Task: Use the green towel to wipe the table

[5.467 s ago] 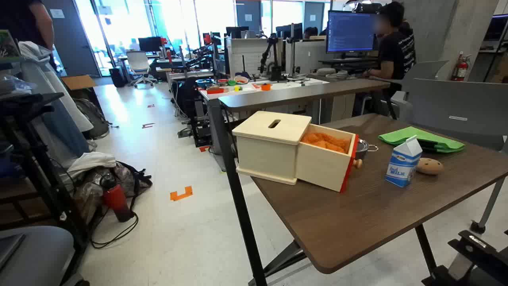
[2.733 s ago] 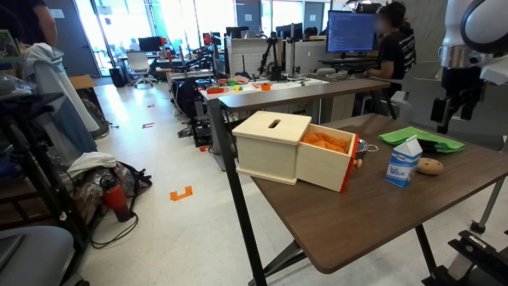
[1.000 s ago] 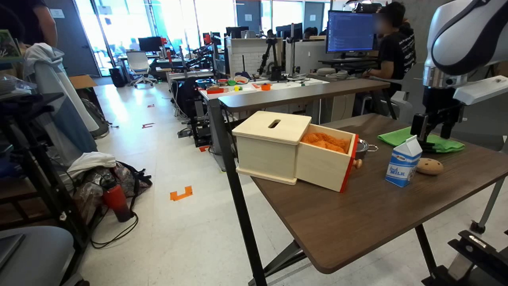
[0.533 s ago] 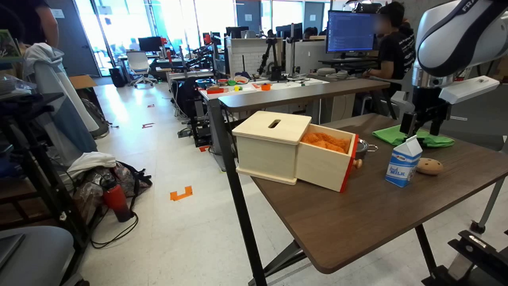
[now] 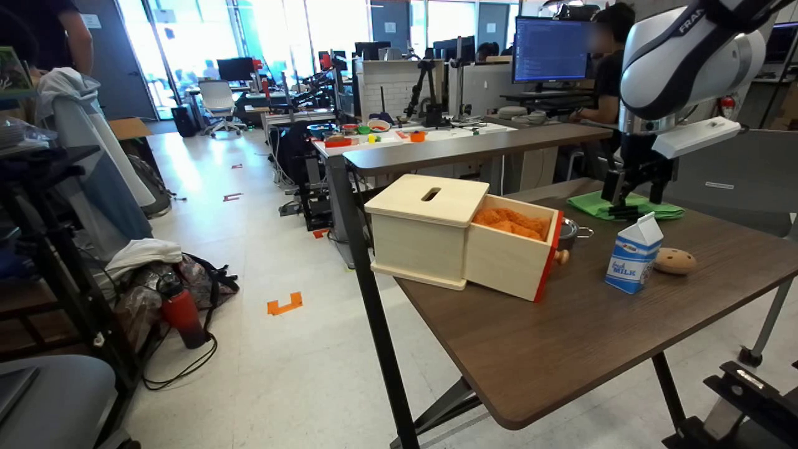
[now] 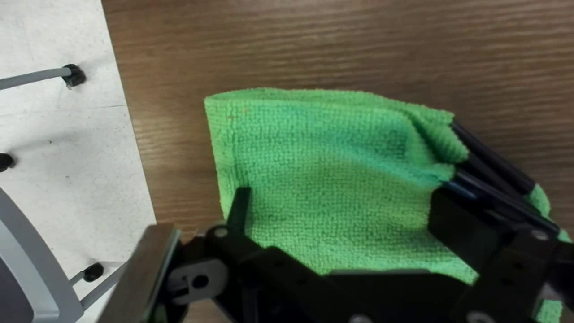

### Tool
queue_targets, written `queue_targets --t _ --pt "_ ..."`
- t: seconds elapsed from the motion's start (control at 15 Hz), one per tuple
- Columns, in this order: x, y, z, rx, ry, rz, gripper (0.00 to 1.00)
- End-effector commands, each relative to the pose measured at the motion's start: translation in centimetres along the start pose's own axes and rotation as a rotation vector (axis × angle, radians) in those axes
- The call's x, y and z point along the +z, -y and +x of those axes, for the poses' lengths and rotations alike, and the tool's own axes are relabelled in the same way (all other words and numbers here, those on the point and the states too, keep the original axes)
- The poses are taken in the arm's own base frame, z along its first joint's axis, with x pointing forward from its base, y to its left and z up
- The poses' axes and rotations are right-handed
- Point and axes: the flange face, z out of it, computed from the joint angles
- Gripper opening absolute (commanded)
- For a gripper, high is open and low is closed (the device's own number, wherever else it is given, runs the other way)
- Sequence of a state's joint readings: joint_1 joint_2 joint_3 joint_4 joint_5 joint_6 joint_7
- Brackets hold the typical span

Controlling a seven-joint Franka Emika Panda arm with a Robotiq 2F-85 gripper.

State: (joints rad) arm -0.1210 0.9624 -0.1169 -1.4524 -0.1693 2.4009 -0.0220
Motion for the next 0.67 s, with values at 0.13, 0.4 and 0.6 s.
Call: queue_targets --t 0.13,0.4,0.6 --pt "0.4 2.2 4.3 0.039 0.001 0.003 1.0" --pt "1.1 2.6 4.7 0.03 0.045 0.025 1.0" --pt "1.3 2.2 3.9 -0.003 0.091 0.062 1.0"
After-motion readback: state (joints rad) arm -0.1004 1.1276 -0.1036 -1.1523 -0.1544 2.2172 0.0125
